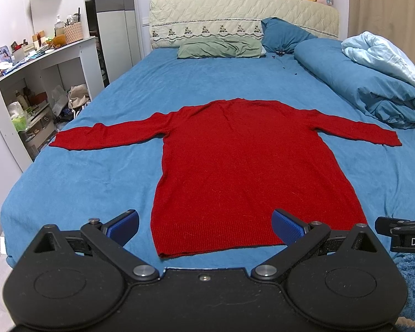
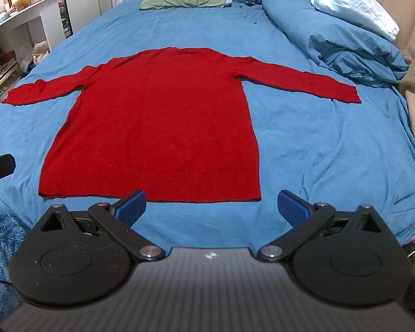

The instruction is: Fold small clothes

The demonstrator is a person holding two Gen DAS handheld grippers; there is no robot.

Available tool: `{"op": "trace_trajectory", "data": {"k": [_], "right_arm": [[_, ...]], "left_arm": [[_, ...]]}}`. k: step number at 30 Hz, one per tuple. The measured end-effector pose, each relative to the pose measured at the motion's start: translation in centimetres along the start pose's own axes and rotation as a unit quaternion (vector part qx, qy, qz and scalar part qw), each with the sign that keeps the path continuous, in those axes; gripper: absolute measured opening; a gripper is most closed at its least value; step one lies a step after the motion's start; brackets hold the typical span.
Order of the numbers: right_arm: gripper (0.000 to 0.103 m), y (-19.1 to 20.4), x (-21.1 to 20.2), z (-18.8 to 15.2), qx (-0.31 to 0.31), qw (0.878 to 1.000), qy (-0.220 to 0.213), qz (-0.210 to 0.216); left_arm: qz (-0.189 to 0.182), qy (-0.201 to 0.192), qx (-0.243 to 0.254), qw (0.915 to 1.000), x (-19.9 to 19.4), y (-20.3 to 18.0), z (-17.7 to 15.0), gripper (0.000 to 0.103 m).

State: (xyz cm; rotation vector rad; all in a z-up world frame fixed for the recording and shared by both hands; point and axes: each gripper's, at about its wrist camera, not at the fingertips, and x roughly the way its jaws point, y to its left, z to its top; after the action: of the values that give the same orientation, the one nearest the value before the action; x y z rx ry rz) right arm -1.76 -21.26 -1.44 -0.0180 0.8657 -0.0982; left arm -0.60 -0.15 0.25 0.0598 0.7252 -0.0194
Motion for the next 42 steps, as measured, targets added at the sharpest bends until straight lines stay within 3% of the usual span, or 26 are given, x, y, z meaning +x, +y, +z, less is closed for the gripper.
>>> {"op": "trace_trajectory", "data": {"k": [21, 28, 33, 38, 42], "right_arm": [[0.103, -0.1, -0.4, 0.5, 0.001, 1.000, -0.010, -0.001], [0.103, -4.3, -1.1, 4.8, 0.051, 0.997, -0.058, -0.016], [0.103, -9.5, -0.5, 9.5, 0.092, 0.989, -0.105, -0.052], [0.103, -15.0, 3.3, 13.5, 0.116, 0.982, -0.123, -0.085], [0.103, -19.2, 9.3, 15.1, 0.138, 0.979, -0.115, -0.100]], "left_arm": [[0.000, -0.005, -0.001, 1.0000, -0.1, -0.2, 1.0, 0.103], [-0.025, -0.070, 0.023, 0.9970, 0.1, -2.4, 8.1, 0.103], [-0.057, -0.105, 0.032, 0.9924, 3.6, -5.7, 15.1, 0.103], [-0.099, -0.093, 0.044, 0.9897, 10.6, -10.0, 20.3, 0.103], [-0.111, -0.059, 0.055, 0.9906, 17.9, -13.6, 22.0, 0.103]]}}
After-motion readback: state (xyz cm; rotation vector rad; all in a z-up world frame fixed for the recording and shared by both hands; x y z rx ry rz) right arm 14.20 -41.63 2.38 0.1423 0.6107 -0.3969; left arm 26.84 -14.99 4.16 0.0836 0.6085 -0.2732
